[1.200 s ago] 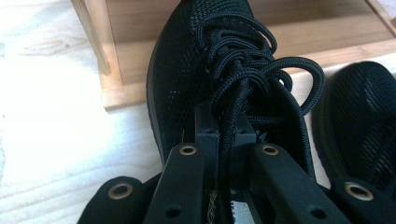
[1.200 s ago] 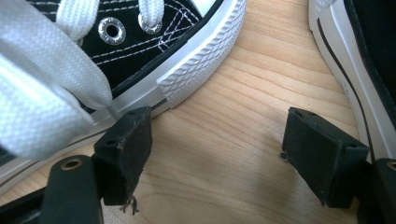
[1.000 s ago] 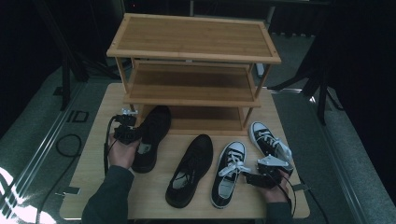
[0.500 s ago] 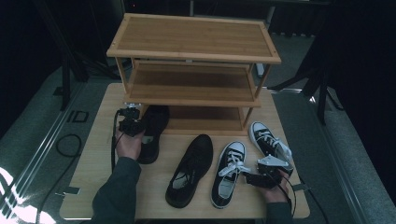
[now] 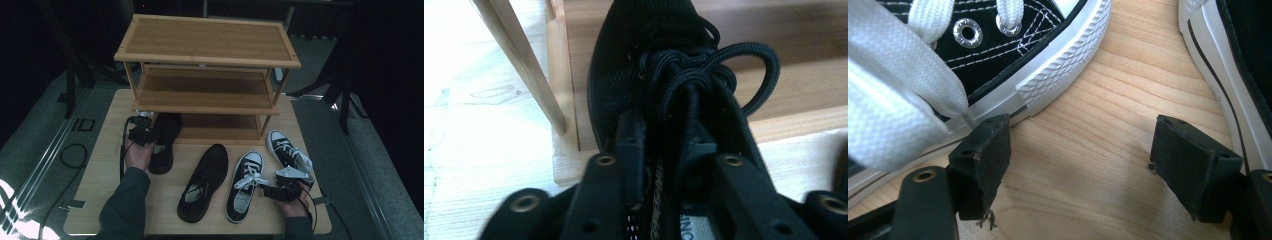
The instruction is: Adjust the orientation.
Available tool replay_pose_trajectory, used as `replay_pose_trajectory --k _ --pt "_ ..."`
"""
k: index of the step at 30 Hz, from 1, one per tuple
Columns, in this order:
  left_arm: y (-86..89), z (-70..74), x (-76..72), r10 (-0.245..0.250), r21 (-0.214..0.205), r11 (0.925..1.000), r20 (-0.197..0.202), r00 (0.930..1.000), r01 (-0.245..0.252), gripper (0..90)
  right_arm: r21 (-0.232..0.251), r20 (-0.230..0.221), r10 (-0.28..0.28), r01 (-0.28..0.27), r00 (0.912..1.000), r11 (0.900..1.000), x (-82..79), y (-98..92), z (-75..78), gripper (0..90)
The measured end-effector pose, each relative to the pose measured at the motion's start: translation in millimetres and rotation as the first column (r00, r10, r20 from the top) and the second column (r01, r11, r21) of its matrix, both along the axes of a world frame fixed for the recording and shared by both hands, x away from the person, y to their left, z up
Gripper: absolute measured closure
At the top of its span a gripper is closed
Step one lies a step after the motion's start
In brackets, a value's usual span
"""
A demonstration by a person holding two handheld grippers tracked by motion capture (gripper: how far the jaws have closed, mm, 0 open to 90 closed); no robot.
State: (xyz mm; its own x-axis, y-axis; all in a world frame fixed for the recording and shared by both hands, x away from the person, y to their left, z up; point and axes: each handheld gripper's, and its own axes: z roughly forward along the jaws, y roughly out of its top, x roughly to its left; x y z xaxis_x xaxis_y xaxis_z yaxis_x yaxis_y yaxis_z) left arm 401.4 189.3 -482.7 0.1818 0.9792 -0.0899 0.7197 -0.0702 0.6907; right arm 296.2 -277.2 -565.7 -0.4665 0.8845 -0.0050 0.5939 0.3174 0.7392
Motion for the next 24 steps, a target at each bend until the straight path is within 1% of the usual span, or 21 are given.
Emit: replay_pose_trajectory --k 1,4,6,7,10,14,15,16,17,18,19,20,21,22,23,24 --pt "1.3 -0.1 -0.5 -0.005 -0.009 1.0000 -0.003 1.0000 0.005 72.3 0.000 0.000 0.000 0.000 1.0000 1.0000 0.0 0.0 0.0 24.1" --pt "6.1 0.0 -3.2 -0.031 -0.037 0.9988 0.004 0.9995 0.031 67.5 0.000 0.000 0.000 0.000 1.0000 1.0000 0.0 0.0 0.0 24.1" --pt "7.6 0.4 -5.0 -0.048 -0.024 0.9986 0.004 0.9988 0.048 62.1 0.000 0.000 0.000 0.000 1.0000 1.0000 0.0 0.0 0.0 24.1" --pt "8.5 0.9 -6.4 -0.056 -0.023 0.9982 0.004 0.9984 0.056 62.1 0.000 0.000 0.000 0.000 1.0000 1.0000 0.0 0.0 0.0 24.1" --pt "11.9 5.9 -12.6 -0.079 -0.043 0.9959 0.021 0.9966 0.080 61.7 0.000 0.000 0.000 0.000 1.0000 1.0000 0.0 0.0 0.0 24.1" --pt "12.5 12.1 -20.7 -0.113 -0.029 0.9931 0.034 0.9930 0.114 61.6 0.000 0.000 0.000 0.000 1.0000 1.0000 0.0 0.0 0.0 24.1" --pt "12.7 13.2 -22.7 -0.120 -0.031 0.9922 0.039 0.9920 0.121 61.6 0.000 0.000 0.000 0.000 1.0000 1.0000 0.0 0.0 0.0 24.1" --pt "14.1 15.8 -28.2 -0.135 -0.036 0.9900 0.052 0.9895 0.136 61.6 0.000 0.000 0.000 0.000 1.0000 1.0000 0.0 0.0 0.0 24.1" --pt "14.1 15.8 -28.2 -0.135 -0.036 0.9900 0.052 0.9895 0.136 61.6 0.000 0.000 0.000 0.000 1.0000 1.0000 0.0 0.0 0.0 24.1" --pt "17.2 18.8 -34.4 -0.145 -0.046 0.9879 0.063 0.9875 0.148 61.5 0.000 0.000 0.000 0.000 1.0000 1.0000 0.0 0.0 0.0 24.1" --pt "17.2 18.8 -34.4 -0.145 -0.046 0.9879 0.063 0.9875 0.148 61.6 0.000 0.000 0.000 0.000 1.0000 1.0000 0.0 0.0 0.0 24.1" --pt "20.7 22.3 -41.1 -0.155 -0.061 0.9853 0.073 0.9852 0.159 61.6 0.000 0.000 0.000 0.000 1.0000 1.0000 0.0 0.0 0.0 24.1" --pt "20.7 22.3 -41.1 -0.155 -0.061 0.9853 0.073 0.9852 0.159 61.6 0.000 0.000 0.000 0.000 1.0000 1.0000 0.0 0.0 0.0 24.1" --pt "23.4 25.3 -46.7 -0.160 -0.059 0.9845 0.084 0.9836 0.165 61.6 0.000 0.000 0.000 0.000 1.0000 1.0000 0.0 0.0 0.0 24.1" --pt "24.5 26.6 -49.5 -0.160 -0.060 0.9843 0.088 0.9831 0.166 61.6 0.000 0.000 0.000 0.000 1.0000 1.0000 0.0 0.0 0.0 24.1" --pt "27.5 28.9 -55.5 -0.170 -0.058 0.9828 0.090 0.9814 0.175 61.9 -0.001 0.000 0.000 0.000 1.0000 1.0000 0.0 0.0 0.0 24.1"
